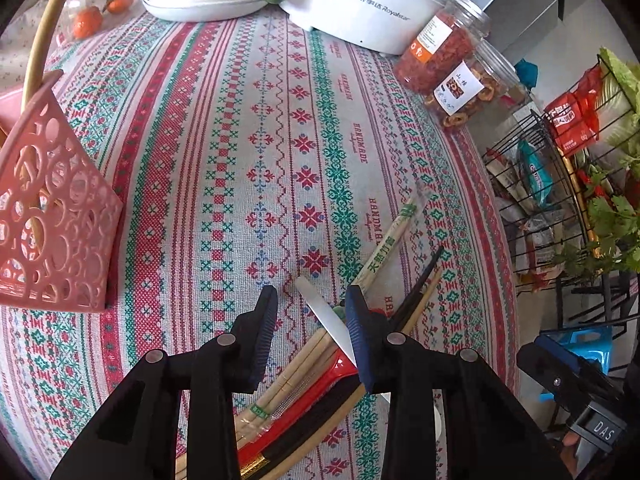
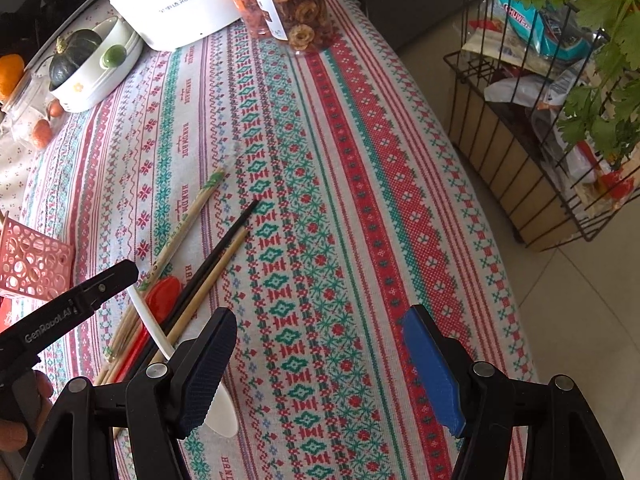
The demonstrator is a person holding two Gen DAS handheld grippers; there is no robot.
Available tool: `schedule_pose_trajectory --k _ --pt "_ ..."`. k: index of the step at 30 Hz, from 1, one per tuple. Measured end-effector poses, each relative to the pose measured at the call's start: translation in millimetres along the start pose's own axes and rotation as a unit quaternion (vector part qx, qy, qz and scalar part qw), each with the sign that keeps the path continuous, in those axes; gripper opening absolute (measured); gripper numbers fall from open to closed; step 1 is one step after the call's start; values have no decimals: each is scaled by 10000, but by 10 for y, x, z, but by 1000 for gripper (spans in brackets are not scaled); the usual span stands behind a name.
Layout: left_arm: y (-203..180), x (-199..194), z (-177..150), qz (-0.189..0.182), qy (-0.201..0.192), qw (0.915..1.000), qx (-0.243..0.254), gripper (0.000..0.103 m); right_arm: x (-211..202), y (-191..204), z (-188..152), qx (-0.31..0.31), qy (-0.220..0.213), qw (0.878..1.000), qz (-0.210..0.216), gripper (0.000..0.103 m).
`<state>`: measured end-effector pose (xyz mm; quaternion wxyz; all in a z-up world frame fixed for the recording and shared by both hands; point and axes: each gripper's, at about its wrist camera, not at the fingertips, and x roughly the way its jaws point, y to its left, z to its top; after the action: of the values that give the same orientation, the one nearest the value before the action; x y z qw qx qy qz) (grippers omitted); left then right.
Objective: Organize utensils
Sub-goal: 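Grasp the white spoon with the left tool while the right tool grasps a wooden chopstick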
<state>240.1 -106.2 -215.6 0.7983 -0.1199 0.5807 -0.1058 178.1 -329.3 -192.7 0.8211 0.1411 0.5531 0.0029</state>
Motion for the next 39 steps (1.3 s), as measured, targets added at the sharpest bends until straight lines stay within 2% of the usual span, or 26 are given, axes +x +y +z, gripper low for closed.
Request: schedule_pose_trajectory --k 2,7,13,18,21,23,27,31,35,39 --pt "13 42 16 -15 36 9999 -109 23 13 9 6 -19 12 10000 -13 74" --pt "19 -15 15 -169 -46 9998 -71 8 45 14 20 -9 44 10000 -32 74" --pt "-33 -489 -101 -273 -518 9972 463 8 143 53 69 57 91 9999 -7 74" --pt "1 -1069 -261 -393 -1083 9891 915 8 285 174 144 53 103 9999 42 74" --pt "63 -1400 -377 -413 -1350 9831 1162 8 407 239 196 170 190 9995 182 64" --pt "117 -1576 -446 -416 -1477 9800 1265 8 505 273 222 316 325 9984 330 51" --pt "255 -1864 -569 -390 -1668 9759 1348 8 681 371 257 477 506 9966 440 41" --pt "441 -2010 -672 -386 -1822 9736 1317 8 727 532 278 237 386 9989 105 37" --pt "607 -2075 -676 -381 -1823 9752 1193 8 742 721 223 -219 410 9975 -525 33" --pt "706 -2173 -702 -401 -1901 9743 1136 8 748 669 213 -89 563 9972 -480 31"
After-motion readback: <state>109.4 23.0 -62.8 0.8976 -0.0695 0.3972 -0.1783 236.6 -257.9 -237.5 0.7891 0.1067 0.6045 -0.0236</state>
